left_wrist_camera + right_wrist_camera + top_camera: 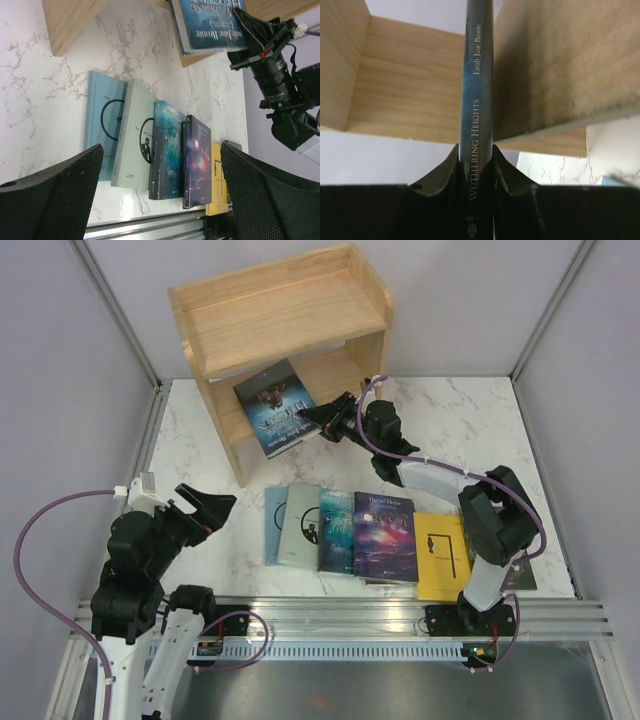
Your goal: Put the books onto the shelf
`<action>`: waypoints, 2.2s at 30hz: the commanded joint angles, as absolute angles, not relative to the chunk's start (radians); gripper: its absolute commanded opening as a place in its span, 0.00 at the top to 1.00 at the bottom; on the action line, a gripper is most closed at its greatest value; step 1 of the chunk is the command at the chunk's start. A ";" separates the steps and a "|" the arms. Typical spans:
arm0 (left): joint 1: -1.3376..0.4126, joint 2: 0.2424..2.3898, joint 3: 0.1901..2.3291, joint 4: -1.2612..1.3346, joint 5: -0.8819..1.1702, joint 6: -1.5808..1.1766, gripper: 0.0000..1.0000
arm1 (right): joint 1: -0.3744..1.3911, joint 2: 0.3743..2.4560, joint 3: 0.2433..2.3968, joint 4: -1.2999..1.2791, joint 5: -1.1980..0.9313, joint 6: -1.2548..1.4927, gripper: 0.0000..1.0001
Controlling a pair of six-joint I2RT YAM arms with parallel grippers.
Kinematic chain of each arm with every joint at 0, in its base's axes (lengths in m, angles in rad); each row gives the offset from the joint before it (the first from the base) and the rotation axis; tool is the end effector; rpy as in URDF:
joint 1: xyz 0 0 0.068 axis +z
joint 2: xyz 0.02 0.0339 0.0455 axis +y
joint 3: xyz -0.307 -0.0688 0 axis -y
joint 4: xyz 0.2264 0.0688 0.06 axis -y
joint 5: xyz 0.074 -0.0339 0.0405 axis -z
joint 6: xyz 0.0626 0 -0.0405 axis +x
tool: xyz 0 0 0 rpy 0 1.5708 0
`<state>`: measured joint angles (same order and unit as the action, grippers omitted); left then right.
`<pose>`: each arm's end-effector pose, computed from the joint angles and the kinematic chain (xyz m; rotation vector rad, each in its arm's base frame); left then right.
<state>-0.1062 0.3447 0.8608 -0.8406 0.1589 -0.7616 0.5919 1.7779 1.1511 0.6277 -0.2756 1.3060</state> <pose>0.0259 -0.0127 0.3378 -0.5239 1.8889 -0.7327 0.3523 0.2574 0.3299 0.4020 1.8051 1.6382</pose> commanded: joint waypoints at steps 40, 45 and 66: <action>-0.103 0.298 0.831 -0.916 0.259 -0.689 0.00 | 0.723 1.758 1.413 0.089 -0.212 1.186 0.31; -0.101 0.299 0.828 -0.916 0.259 -0.690 0.00 | 0.713 1.707 1.367 0.078 -0.209 1.195 0.37; -0.103 0.316 0.796 -0.911 0.238 -0.675 0.00 | 0.704 1.818 1.485 0.048 -0.233 1.215 0.67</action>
